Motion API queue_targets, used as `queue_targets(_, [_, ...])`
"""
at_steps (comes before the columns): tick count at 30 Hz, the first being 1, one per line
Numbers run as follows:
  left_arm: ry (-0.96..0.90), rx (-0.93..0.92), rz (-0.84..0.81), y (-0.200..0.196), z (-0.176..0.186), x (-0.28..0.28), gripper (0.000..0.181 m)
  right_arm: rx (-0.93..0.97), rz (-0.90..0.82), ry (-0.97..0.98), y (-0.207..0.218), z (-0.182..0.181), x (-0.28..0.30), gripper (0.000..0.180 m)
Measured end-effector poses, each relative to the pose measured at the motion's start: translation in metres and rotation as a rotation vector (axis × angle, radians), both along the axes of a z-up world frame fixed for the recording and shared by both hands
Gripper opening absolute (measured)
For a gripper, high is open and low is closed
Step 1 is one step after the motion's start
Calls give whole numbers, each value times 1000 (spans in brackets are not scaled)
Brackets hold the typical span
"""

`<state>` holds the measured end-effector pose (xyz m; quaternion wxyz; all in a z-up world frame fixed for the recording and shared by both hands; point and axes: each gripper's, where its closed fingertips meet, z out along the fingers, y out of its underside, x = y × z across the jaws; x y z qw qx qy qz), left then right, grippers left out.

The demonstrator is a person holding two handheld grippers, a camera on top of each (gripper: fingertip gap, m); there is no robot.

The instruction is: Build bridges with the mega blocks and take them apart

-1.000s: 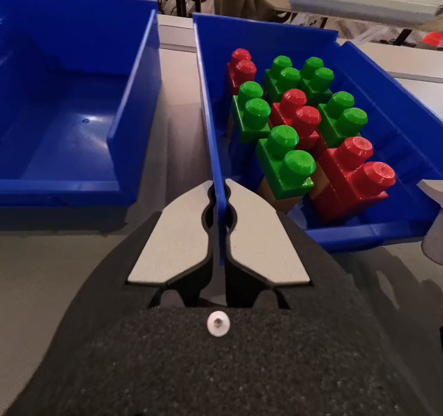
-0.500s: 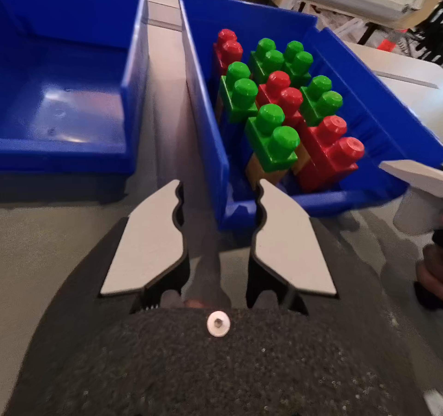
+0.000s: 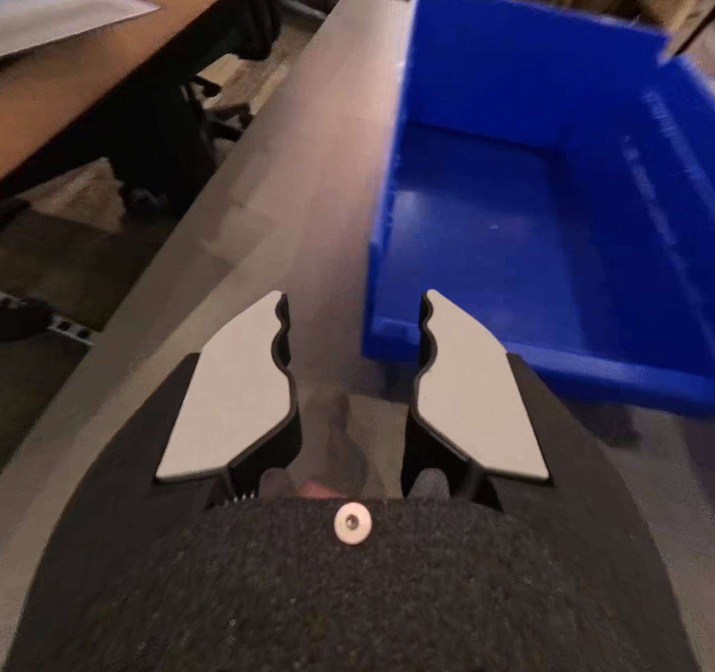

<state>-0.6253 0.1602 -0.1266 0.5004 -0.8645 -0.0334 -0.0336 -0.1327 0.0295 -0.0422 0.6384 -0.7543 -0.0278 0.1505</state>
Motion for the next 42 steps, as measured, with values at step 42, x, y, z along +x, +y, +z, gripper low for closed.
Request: queue_targets(42, [84, 528, -57, -193, 172, 212, 3, 201, 11, -195, -36, 101, -100, 4])
